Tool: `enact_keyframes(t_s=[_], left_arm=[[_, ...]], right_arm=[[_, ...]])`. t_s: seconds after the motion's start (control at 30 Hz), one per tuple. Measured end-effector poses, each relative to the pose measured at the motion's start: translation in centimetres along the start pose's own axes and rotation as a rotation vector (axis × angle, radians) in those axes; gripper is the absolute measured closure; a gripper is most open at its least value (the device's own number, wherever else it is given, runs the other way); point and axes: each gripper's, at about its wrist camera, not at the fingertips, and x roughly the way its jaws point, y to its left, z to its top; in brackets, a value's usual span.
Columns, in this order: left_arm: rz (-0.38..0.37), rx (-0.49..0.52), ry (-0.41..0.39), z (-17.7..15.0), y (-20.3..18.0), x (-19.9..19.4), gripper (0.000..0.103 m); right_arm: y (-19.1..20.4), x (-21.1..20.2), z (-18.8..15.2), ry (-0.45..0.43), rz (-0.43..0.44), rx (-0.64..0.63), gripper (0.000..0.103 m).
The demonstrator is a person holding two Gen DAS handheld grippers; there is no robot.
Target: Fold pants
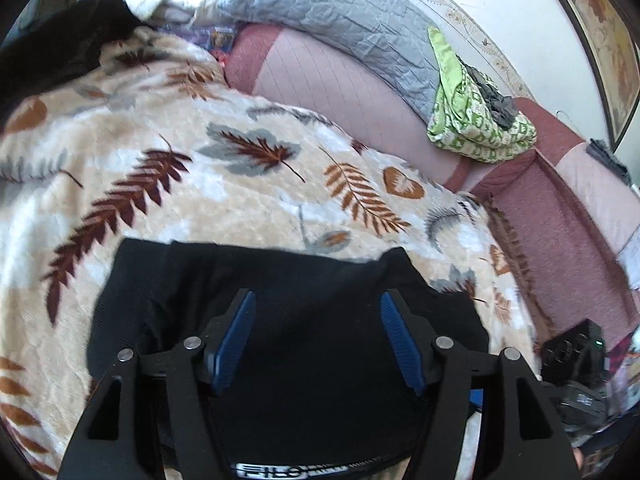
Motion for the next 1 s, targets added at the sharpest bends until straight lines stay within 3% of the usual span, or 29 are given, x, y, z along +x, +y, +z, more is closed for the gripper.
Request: enact_keyframes(t_s=[0.13,0.2,0.37,0.67,1.0], left_arm=[[0.088,0.046,-0.057,-0.1,-0.5,-0.6,0.035],[0.111,0.063,-0.082,-0.1,-0.7,-0.9,0.03],[0.148,0.088,-0.116,-0.2,-1.0,-1.2,0.028],[0.149,0.07,-0.131,-0.3,-0.9,-1.6,0.025],[0.171,0.037,-0.177,0.0,0.1,-3.2,0.025]], right_arm=[[-0.8,0.0,-1.4,-0.014,-0.029,0.029,0.039],[-0.8,0.0,-2.0,-0.016,-0.052,0.009,0.039],[0.3,-1.1,-2.5,-0.042,-0.09,-0.027,0.039],[0.6,-2.8,-3.1,-0.095,-0.126,-0.043,0.035],[1.2,-1.8,-3.3,-0.075,-0.154,-0.061,0.034]])
